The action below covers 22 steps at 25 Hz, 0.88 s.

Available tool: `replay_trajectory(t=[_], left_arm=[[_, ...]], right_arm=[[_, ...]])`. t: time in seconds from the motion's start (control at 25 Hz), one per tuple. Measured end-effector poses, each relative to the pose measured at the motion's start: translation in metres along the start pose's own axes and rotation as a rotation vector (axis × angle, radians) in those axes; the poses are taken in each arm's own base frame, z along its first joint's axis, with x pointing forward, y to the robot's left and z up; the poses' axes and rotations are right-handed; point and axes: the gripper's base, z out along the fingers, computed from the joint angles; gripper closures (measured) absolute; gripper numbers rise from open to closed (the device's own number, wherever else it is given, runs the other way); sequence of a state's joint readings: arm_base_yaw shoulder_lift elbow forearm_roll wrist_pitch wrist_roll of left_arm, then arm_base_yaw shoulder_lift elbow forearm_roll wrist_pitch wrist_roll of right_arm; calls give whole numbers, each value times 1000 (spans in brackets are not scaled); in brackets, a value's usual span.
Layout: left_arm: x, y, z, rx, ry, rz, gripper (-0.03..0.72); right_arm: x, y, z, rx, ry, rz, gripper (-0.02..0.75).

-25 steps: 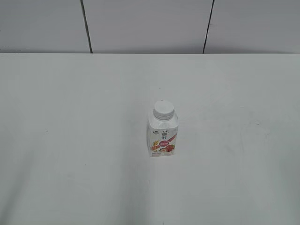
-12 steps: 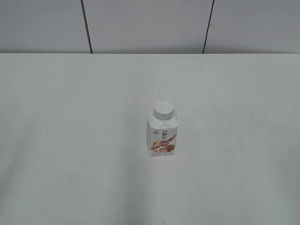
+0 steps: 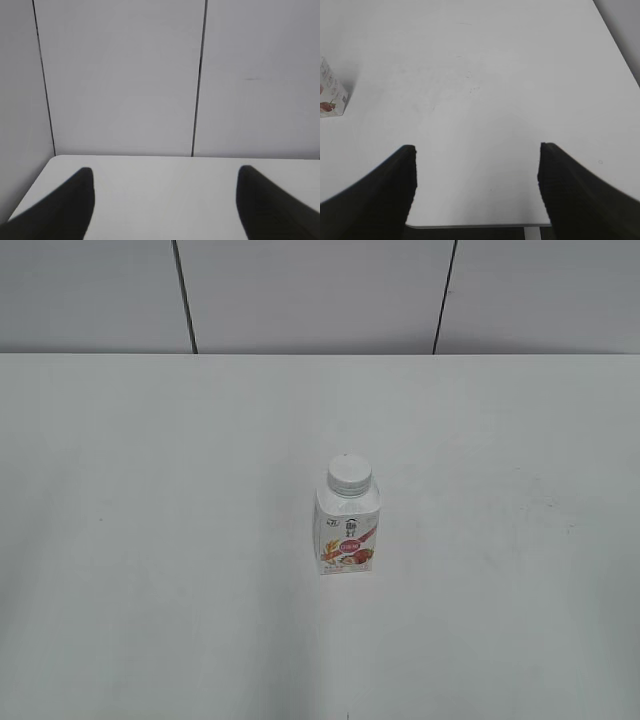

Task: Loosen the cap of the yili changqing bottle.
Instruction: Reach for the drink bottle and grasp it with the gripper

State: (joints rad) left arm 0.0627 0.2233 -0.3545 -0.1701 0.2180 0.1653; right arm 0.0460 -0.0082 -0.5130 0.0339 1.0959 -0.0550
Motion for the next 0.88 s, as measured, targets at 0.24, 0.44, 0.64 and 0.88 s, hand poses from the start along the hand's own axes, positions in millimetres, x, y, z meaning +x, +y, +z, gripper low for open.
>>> replay_trajectory(t=[0.24,0.44,0.64,0.88], left_arm=[[3,3,34,-23,52,-24,163],[9,7,63,-51,76,-38,176],[23,10,89,-72,137,-32,176],[48,11,120,-75,235,0,211]], right_arm=[[0,0,0,0,0,0,146],[0,0,0,0,-1,0,146],[0,0,0,0,-1,0,146],[0,0,0,0,-1,0,146]])
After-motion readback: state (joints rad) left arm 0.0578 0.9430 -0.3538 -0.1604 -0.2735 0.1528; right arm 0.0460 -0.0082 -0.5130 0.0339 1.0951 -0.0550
